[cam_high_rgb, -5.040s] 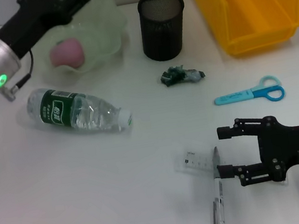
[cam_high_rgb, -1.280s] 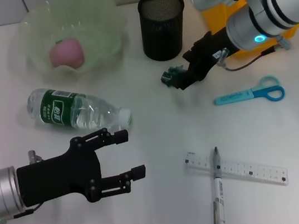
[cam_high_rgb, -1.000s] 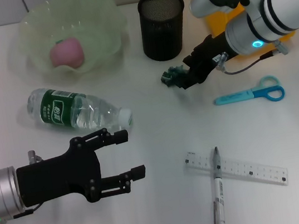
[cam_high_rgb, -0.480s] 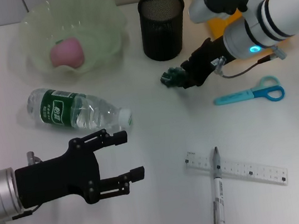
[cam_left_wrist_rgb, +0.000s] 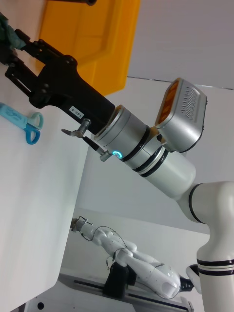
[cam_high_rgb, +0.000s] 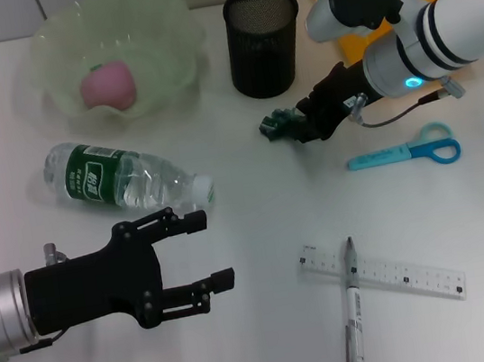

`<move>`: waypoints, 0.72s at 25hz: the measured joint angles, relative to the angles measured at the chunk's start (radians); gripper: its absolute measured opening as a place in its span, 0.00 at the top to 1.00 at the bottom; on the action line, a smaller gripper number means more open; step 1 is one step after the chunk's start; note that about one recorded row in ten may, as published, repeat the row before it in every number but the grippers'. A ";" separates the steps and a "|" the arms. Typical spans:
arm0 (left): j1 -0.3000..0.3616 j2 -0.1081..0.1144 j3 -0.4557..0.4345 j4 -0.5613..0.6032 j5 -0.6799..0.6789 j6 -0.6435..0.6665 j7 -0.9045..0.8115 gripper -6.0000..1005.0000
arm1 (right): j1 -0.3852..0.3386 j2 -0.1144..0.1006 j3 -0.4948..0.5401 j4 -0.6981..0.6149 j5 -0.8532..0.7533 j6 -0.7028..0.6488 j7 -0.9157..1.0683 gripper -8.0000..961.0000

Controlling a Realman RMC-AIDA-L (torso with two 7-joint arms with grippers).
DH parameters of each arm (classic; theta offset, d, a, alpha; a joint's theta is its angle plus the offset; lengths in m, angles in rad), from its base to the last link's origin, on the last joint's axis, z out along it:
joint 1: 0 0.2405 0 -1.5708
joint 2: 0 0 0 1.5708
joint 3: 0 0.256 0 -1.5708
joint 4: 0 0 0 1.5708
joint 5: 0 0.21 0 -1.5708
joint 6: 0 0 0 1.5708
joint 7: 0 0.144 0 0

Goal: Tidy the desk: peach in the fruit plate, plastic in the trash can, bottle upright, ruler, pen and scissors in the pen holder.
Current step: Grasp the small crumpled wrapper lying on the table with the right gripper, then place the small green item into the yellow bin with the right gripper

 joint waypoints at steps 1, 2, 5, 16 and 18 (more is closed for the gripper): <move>0.000 0.000 0.000 0.000 0.000 0.000 0.000 0.19 | 0.001 0.000 0.000 0.005 0.000 0.001 -0.004 0.57; 0.000 0.000 0.000 0.000 0.000 0.000 0.000 0.19 | 0.001 0.000 0.000 0.005 0.000 0.001 -0.004 0.59; -0.001 0.000 0.000 0.002 0.000 0.000 0.000 0.19 | 0.001 0.000 0.001 0.005 0.000 0.002 -0.004 0.65; -0.001 0.003 0.000 0.001 0.000 -0.008 -0.001 0.19 | -0.036 -0.004 0.015 -0.056 0.026 -0.078 0.001 0.81; 0.005 0.003 0.000 0.001 -0.002 -0.012 -0.001 0.19 | -0.057 -0.007 0.022 -0.097 0.038 -0.115 0.002 0.82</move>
